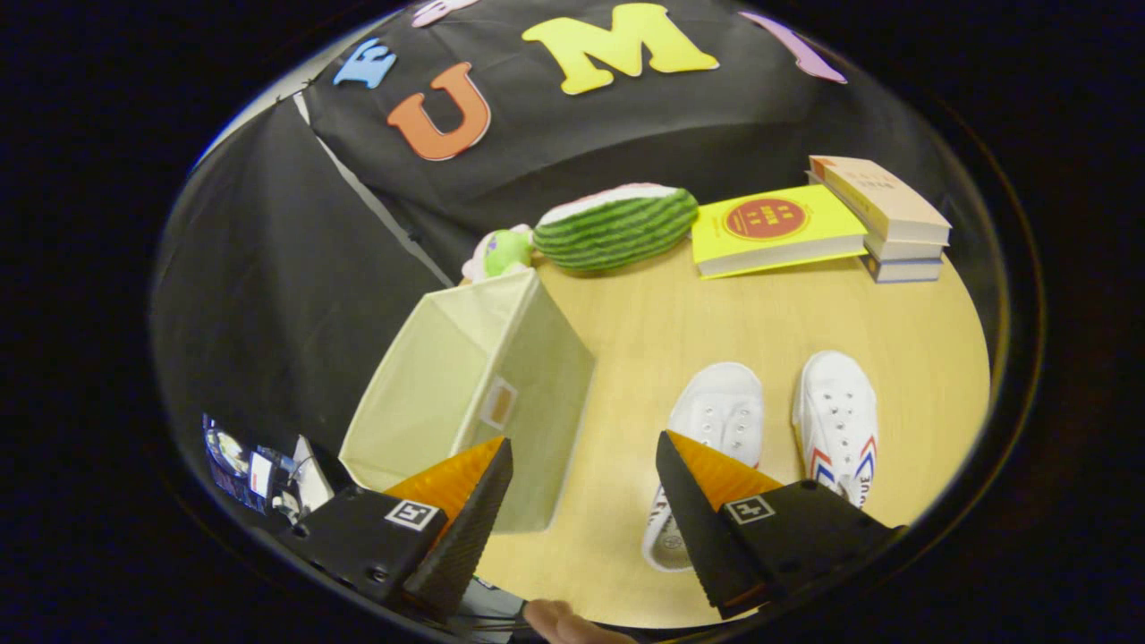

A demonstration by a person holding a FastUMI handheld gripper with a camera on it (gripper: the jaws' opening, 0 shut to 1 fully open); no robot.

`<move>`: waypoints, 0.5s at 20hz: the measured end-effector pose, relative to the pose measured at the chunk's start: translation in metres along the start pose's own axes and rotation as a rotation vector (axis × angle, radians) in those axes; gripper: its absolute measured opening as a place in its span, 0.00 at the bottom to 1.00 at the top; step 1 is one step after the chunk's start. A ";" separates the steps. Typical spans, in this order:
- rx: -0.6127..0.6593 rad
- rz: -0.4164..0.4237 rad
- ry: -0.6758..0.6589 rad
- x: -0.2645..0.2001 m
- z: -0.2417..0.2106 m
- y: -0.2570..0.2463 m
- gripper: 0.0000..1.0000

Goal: Open the storage box then place both shoes into the box .Put the left shoe in first, then the right shoe, with the right side of both shoes facing outward in a uniform manner.

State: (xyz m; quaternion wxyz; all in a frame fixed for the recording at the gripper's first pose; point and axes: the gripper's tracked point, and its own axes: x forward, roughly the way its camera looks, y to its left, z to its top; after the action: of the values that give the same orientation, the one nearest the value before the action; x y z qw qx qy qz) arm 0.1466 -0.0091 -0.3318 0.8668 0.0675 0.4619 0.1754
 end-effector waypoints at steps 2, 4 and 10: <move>0.001 -0.064 0.051 0.004 -0.013 -0.033 0.99; -0.016 -0.149 0.122 0.006 -0.032 -0.067 0.98; -0.048 -0.242 0.275 0.020 -0.073 -0.109 0.78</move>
State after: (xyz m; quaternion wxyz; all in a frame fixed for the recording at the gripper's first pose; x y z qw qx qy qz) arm 0.1233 -0.1058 -0.4190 0.8117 -0.0336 0.5763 0.0885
